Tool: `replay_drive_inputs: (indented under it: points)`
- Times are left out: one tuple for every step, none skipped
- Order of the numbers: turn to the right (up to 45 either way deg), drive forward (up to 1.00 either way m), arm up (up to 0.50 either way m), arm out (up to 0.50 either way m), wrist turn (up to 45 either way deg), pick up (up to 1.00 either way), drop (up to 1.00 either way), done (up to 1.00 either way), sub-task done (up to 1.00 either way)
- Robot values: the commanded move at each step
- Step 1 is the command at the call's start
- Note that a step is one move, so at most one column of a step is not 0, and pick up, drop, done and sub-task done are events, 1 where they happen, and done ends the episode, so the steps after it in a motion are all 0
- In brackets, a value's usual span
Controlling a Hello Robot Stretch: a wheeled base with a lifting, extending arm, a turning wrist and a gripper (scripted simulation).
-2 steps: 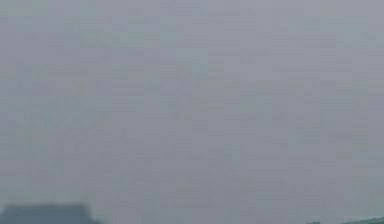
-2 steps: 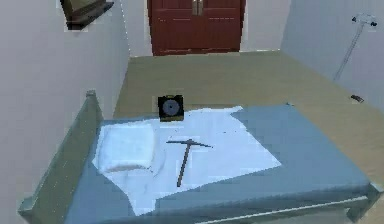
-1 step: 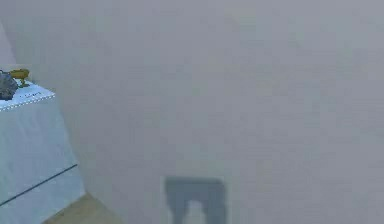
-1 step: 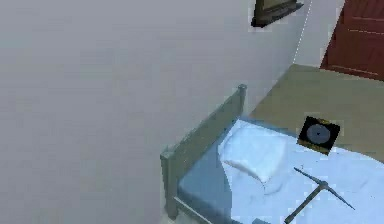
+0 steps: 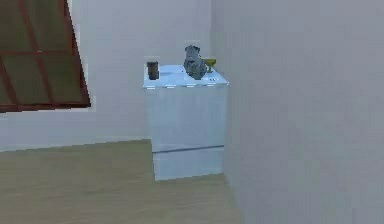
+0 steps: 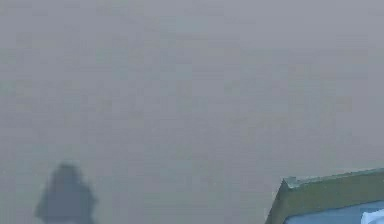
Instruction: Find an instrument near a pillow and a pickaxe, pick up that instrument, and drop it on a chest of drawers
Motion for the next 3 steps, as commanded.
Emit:
replay_drive_inputs:
  points:
    - [-33.0, 0.00, 0.00, 0.00, 0.0, 0.00, 0.00, 0.00, 0.00]
    - [-3.0, 0.00, 0.00, 0.00, 0.0, 0.00, 0.00, 0.00, 0.00]
    - [0.0, 1.00, 0.00, 0.00, 0.0, 0.00, 0.00, 0.00, 0.00]
